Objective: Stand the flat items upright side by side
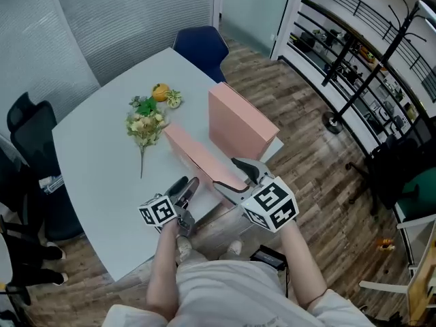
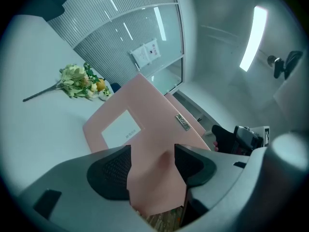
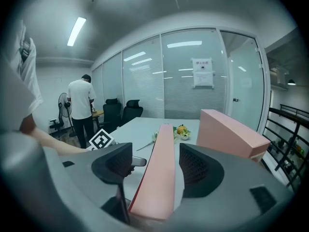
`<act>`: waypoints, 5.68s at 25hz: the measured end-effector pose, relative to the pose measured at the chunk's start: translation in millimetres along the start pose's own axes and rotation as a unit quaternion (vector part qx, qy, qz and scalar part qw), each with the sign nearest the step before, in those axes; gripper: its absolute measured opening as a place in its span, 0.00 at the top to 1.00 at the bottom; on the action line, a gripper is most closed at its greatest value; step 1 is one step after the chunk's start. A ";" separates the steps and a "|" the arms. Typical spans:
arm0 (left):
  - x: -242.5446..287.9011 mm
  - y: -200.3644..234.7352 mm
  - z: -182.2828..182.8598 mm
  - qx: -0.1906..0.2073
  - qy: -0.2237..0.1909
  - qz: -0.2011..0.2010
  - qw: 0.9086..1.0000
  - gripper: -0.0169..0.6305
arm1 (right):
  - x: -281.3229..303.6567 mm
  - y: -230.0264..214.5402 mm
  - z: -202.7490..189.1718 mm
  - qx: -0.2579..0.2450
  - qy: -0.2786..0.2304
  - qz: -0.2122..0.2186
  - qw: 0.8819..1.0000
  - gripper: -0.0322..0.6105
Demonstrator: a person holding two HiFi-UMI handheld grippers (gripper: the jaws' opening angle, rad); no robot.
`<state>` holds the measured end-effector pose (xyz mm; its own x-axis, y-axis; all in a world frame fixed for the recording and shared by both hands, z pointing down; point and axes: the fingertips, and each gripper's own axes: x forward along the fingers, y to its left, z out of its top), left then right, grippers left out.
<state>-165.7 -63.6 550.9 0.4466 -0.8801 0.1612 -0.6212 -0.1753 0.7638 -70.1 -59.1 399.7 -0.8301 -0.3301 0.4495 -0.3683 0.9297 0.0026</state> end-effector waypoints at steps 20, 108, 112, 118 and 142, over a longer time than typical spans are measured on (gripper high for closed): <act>-2.9 23.5 20.6 -0.042 0.044 -0.089 0.994 0.55 | 132.9 -14.2 11.0 0.082 0.167 -0.001 0.983 0.43; 27.5 -29.3 98.0 0.015 -0.026 -0.162 0.986 0.60 | 115.6 -40.7 38.6 0.015 0.027 -0.155 0.987 0.44; 28.4 -31.2 97.5 0.016 -0.027 -0.162 0.986 0.60 | 111.7 -40.9 37.6 0.015 0.014 -0.158 0.987 0.44; 27.8 -38.9 94.9 0.019 -0.026 -0.163 0.986 0.60 | 101.0 -39.1 36.3 0.014 -0.002 -0.164 0.986 0.44; 29.8 -49.9 91.3 0.035 -0.034 -0.161 0.986 0.63 | 67.9 -34.1 28.2 0.003 -0.148 -0.180 0.972 0.44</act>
<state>-180.2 -121.3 460.5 0.5853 -0.8009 -0.1266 -0.4985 -0.4786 0.7228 -125.8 -117.9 404.9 -0.7308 -0.6674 0.1431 -0.6590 0.7445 0.1068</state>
